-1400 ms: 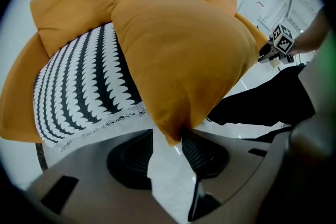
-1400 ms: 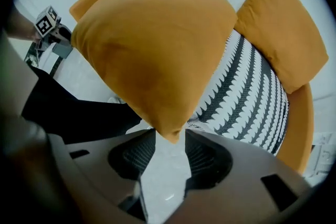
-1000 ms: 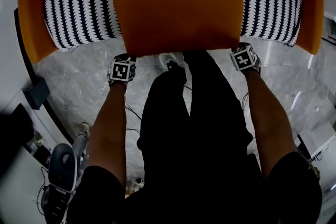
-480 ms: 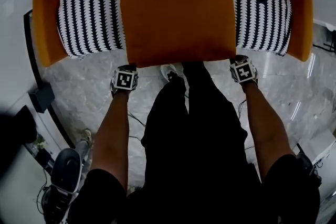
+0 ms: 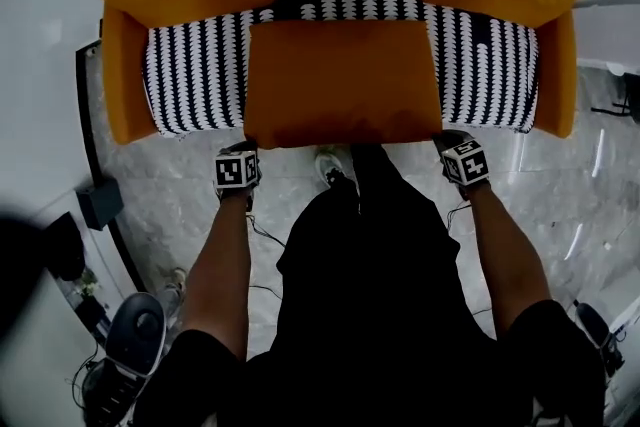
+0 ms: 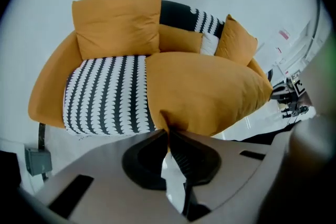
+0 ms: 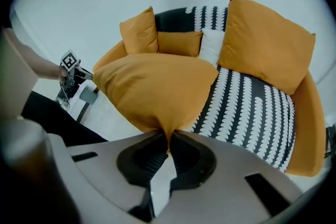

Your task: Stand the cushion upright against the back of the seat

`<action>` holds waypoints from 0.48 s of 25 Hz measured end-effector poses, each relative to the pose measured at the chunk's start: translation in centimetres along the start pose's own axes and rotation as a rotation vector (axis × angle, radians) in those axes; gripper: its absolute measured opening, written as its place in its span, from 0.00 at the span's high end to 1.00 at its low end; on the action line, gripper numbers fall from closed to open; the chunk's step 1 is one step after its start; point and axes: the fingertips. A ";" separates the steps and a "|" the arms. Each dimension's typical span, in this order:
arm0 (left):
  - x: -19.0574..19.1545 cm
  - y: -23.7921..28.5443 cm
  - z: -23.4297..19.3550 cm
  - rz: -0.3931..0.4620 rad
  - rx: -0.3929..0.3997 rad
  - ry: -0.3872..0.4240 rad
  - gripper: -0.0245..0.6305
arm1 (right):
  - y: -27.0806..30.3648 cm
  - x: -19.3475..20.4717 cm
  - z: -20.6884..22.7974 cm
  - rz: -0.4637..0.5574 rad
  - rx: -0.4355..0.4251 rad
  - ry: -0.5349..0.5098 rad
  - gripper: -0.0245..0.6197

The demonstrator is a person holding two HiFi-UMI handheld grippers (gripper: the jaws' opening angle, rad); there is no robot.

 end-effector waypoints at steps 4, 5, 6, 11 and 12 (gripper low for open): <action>-3.8 -3.1 -0.7 0.094 -0.027 -0.049 0.92 | -2.8 -3.6 -0.3 0.104 -0.057 0.071 0.89; -4.7 -3.7 -0.8 0.113 -0.032 -0.060 0.92 | -3.3 -4.3 -0.4 0.122 -0.069 0.084 0.89; -5.5 -4.4 -0.9 0.129 -0.032 -0.074 0.92 | -3.9 -5.0 -0.4 0.140 -0.080 0.102 0.89; -8.8 -6.6 -0.3 0.185 0.038 -0.158 0.92 | -6.7 -8.3 0.1 0.231 -0.140 0.204 0.89; -9.3 -7.0 -0.2 0.194 0.042 -0.163 0.92 | -7.2 -9.0 0.3 0.246 -0.151 0.213 0.89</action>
Point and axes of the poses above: the fingertips, and each gripper's own axes: y forward along the fingers, z to its right, x out of its underside, and after that the axes turned 9 degrees about y, right-handed
